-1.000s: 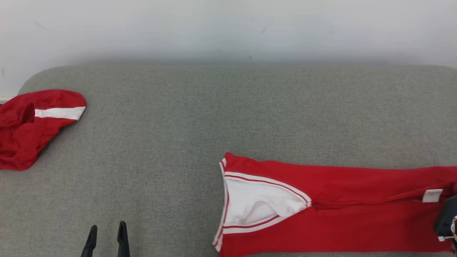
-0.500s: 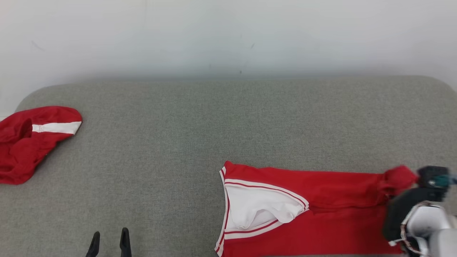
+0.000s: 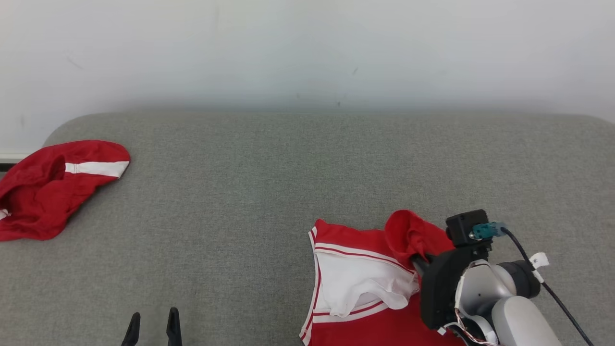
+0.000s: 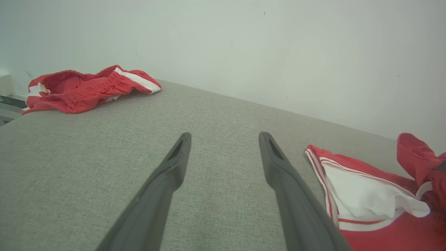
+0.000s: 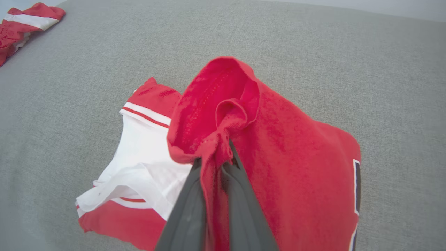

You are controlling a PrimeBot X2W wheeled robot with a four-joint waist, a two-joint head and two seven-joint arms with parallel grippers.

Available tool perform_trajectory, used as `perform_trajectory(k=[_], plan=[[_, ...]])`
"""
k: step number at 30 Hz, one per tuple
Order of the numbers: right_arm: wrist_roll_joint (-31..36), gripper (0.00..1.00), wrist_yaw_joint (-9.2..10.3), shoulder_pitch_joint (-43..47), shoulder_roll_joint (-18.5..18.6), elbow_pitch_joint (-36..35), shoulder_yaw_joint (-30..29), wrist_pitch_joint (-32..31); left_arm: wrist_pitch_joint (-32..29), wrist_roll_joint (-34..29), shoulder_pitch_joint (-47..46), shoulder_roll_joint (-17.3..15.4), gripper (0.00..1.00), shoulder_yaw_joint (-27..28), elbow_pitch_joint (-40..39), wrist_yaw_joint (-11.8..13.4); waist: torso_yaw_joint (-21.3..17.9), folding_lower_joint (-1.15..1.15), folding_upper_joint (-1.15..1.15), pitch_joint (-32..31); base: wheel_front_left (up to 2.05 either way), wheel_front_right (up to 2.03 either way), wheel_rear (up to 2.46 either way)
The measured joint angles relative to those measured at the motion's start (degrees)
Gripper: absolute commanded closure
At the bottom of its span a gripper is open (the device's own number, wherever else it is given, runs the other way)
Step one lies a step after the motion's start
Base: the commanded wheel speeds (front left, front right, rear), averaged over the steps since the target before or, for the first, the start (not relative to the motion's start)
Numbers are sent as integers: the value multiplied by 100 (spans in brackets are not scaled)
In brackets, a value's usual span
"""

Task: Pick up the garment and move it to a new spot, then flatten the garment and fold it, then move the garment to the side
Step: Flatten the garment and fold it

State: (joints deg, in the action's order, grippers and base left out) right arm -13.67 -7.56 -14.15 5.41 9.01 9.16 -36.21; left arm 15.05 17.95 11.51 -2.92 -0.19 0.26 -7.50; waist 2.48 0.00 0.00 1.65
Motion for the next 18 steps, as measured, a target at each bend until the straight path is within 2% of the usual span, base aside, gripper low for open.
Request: perform_trajectory(k=[7,18], plan=[[-200,100,0,-337,-181,579,567,115,-1,22,-13,0,0,-76,10,0,216,0,0,22,0,0,0],[-756,100,0,-834,-247,1800,1190,692,0,31,-29,-1,0,-143,43,0,474,0,0,12,0,0,0]])
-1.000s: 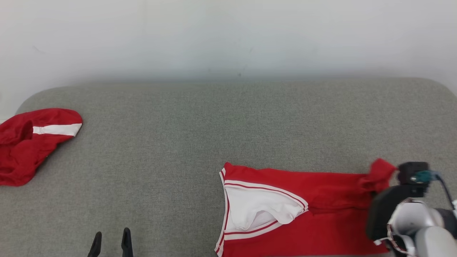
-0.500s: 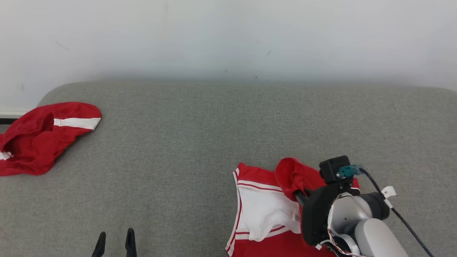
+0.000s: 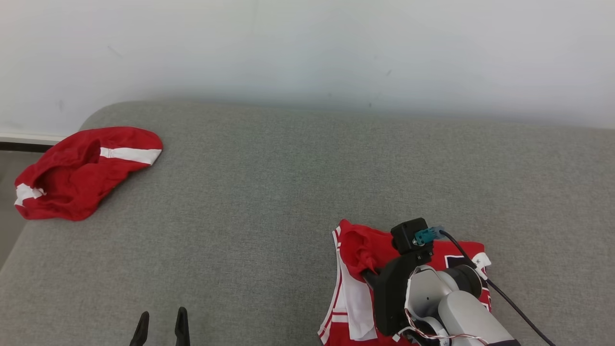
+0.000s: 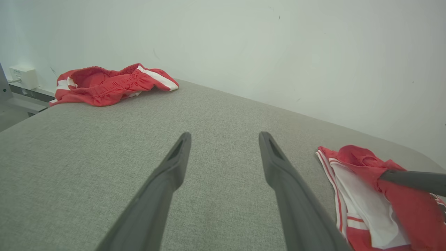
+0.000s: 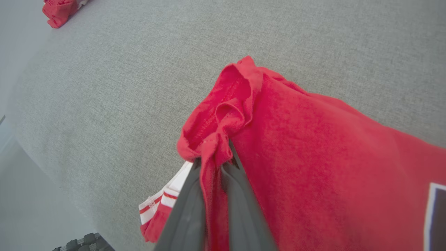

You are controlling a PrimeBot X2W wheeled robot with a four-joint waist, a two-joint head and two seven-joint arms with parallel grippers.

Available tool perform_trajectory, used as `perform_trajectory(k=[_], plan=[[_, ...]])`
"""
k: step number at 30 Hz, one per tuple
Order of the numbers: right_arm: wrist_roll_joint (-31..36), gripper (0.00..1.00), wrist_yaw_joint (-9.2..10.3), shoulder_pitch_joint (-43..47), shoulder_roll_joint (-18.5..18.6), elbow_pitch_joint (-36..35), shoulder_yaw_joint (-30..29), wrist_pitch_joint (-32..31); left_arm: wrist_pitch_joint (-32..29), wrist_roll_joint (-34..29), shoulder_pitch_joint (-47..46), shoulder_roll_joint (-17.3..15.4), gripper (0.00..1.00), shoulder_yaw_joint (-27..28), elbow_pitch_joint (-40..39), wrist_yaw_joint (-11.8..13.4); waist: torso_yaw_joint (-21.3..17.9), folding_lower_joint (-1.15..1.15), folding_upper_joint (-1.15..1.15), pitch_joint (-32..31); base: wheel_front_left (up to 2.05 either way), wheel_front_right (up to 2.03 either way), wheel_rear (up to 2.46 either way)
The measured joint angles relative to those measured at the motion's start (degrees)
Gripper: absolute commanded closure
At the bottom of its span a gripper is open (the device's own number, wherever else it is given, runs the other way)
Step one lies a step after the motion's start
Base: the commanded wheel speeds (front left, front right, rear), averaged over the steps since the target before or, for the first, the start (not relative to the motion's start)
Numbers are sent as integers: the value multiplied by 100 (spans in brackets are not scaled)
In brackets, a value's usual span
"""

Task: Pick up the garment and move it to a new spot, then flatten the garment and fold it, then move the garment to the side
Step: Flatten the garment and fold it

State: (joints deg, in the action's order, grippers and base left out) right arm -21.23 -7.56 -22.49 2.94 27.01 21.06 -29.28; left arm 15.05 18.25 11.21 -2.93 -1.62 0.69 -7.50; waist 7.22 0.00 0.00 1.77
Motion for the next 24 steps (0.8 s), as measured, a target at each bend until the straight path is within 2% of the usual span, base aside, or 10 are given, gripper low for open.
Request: perform_trajectory(k=[5,6,7,8,12,17,20,24], plan=[[-204,100,0,-156,1,521,221,270,0,0,6,0,0,-8,-3,0,90,0,0,-21,0,0,0],[-256,95,0,-183,3,569,277,355,0,0,12,1,0,-5,-5,0,101,0,0,-22,0,0,0],[-319,25,0,-224,2,606,314,439,0,0,17,1,0,-2,-8,0,108,0,0,-20,0,0,0],[-370,0,0,-271,-2,633,337,536,0,0,20,1,0,5,-10,0,108,0,0,-18,0,0,0],[-592,0,0,-398,-2,604,371,838,0,0,24,0,0,35,-14,0,88,0,0,-19,0,0,0],[-822,0,0,-515,-8,244,294,1156,0,14,59,0,0,69,-25,0,14,0,0,-50,0,0,0],[-576,0,0,-467,10,44,-157,1312,0,51,90,0,0,88,-31,0,-49,0,0,-78,0,0,0],[-89,0,0,-63,249,-246,-957,1556,0,58,139,1,0,83,-31,0,-125,0,0,-128,0,0,0]])
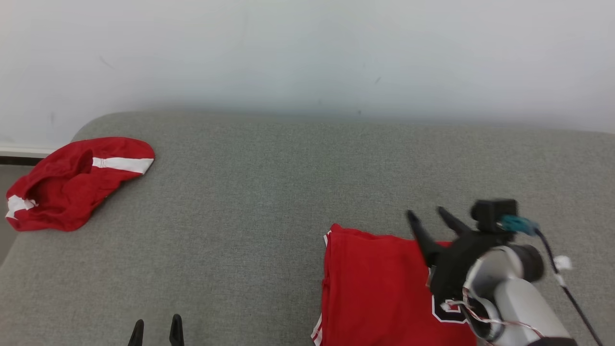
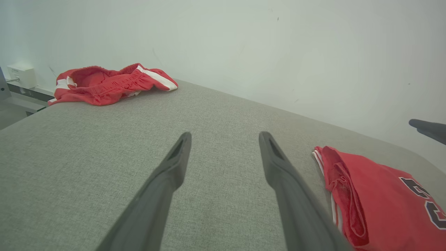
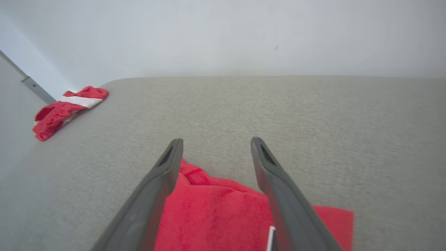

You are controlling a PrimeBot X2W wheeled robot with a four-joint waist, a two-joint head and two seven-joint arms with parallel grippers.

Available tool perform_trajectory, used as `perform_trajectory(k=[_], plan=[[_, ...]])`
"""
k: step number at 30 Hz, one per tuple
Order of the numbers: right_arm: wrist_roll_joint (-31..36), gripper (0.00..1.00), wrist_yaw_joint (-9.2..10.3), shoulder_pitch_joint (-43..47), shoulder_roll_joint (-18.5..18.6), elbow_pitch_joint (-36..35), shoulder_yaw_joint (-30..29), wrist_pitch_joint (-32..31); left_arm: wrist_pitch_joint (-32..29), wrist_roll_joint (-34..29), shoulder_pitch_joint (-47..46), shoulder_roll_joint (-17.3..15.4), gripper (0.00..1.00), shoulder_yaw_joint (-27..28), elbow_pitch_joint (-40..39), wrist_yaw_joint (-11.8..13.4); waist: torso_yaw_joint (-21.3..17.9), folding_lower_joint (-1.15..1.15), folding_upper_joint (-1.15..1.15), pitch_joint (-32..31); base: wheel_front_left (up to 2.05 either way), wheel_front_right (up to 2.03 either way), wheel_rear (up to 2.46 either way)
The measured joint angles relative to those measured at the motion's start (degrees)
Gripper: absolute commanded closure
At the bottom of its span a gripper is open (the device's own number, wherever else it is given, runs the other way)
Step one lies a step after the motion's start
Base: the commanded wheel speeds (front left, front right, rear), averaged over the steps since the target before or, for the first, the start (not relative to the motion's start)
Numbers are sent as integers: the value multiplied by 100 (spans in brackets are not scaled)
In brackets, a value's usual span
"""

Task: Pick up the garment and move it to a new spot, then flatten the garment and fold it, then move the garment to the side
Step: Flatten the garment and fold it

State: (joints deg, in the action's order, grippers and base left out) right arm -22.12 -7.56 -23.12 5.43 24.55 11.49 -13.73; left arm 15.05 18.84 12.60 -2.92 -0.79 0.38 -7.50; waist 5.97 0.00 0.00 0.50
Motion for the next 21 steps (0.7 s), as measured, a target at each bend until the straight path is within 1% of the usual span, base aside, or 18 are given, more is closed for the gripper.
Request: perform_trajectory(k=[3,6,8,11,15,21], plan=[[525,0,0,414,159,-212,-523,253,-1,1,8,-1,0,-13,-1,0,-49,0,0,-33,0,0,0],[999,0,0,920,216,-461,-1046,681,-1,2,23,0,0,-14,3,0,-84,0,0,-73,0,0,0],[1235,0,0,1245,212,-667,-1235,1038,0,11,44,1,0,-2,5,0,-113,0,0,-103,0,0,0],[1391,0,0,1718,165,-907,-1422,1594,0,38,64,0,0,41,11,0,-184,0,0,-131,0,0,0],[1422,0,0,2242,141,-1085,-1338,2095,0,25,66,0,0,104,40,0,-305,0,0,-180,0,0,0],[1316,0,0,2587,267,-1174,-995,2474,0,-19,62,-2,0,265,135,0,-518,0,0,-274,0,0,0]])
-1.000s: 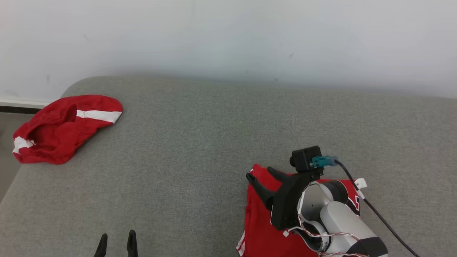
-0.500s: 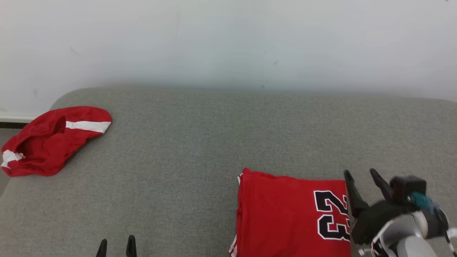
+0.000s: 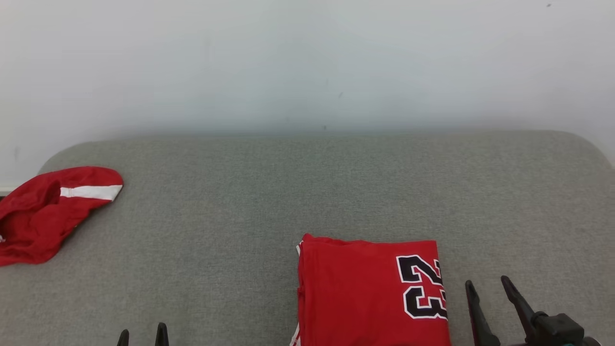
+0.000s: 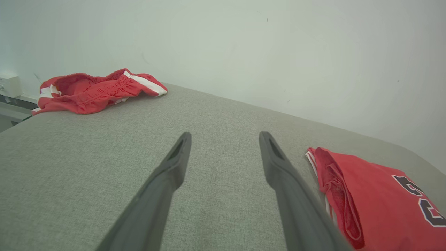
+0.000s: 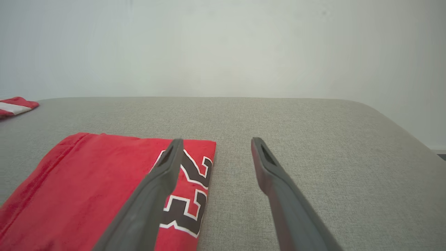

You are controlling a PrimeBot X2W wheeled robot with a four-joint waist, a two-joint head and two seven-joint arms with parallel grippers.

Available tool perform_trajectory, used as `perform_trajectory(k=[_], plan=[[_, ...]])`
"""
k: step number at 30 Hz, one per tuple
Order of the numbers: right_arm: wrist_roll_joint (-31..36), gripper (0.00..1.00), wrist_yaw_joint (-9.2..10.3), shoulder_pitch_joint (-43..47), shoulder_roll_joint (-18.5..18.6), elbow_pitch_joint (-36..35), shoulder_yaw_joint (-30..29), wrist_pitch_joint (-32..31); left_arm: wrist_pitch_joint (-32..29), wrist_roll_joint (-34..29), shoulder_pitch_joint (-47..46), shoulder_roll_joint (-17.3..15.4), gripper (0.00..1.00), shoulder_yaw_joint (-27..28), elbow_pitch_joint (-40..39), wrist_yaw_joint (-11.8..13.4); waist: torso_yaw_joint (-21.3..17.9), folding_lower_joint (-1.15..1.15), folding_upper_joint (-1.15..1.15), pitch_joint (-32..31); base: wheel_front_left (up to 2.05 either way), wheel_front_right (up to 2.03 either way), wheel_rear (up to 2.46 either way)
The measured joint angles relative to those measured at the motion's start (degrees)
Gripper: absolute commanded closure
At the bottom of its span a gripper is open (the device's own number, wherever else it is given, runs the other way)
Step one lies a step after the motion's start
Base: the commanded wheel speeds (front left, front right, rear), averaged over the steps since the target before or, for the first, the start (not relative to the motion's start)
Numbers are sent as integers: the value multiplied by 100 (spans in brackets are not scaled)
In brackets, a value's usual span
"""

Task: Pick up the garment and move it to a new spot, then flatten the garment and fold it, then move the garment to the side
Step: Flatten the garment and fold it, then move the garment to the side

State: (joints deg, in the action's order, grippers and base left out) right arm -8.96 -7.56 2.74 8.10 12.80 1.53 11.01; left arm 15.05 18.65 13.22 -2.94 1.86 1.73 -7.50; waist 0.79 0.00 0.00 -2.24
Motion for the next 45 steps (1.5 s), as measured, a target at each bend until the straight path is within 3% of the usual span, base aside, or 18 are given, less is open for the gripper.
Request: perform_trajectory(k=[6,17,45], plan=[[-114,0,0,25,111,49,243,199,0,-99,-108,0,0,49,293,0,-150,0,0,-80,0,0,0],[-214,0,0,47,-71,286,349,313,-1,-143,-324,3,0,-129,673,0,-259,0,0,-90,0,0,0],[-152,0,0,4,-272,420,38,383,0,-101,-349,2,0,-151,762,0,-301,-1,0,-66,0,0,0]])
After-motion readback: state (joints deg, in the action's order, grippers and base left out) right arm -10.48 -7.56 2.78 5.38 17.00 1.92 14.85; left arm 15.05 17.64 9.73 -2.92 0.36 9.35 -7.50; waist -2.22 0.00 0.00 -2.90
